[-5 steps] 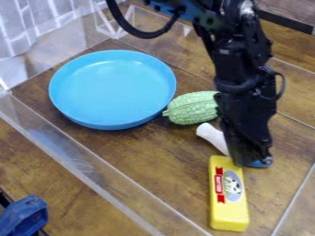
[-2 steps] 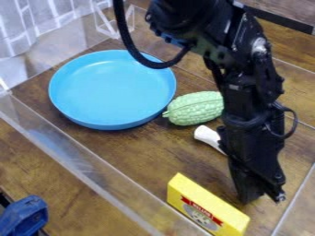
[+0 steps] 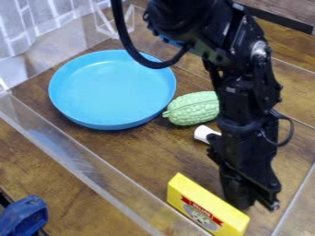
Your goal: Put the yellow brick in the blue tray
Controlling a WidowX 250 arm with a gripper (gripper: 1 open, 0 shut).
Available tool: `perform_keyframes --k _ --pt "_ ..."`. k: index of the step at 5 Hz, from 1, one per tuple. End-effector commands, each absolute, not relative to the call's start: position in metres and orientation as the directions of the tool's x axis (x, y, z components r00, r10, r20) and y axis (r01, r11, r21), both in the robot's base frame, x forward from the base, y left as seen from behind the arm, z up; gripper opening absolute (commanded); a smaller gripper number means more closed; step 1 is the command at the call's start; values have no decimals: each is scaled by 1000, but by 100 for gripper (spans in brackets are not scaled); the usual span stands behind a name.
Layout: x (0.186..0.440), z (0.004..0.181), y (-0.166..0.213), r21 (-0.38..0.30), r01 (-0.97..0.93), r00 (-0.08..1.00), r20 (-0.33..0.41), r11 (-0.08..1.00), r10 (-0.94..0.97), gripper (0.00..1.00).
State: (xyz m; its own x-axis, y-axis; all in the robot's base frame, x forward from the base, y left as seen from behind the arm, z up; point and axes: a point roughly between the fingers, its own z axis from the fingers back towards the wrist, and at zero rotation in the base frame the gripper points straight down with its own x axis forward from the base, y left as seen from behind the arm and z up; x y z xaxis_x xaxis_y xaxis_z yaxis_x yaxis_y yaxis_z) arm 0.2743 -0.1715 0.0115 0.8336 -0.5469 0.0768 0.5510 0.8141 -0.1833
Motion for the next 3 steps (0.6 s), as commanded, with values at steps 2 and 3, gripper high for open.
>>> perform_keyframes --k 2,3 --pt "258 16 -168 -159 618 783 35 770 -621 0" --pt "263 22 -171 -145 623 780 40 768 -625 0"
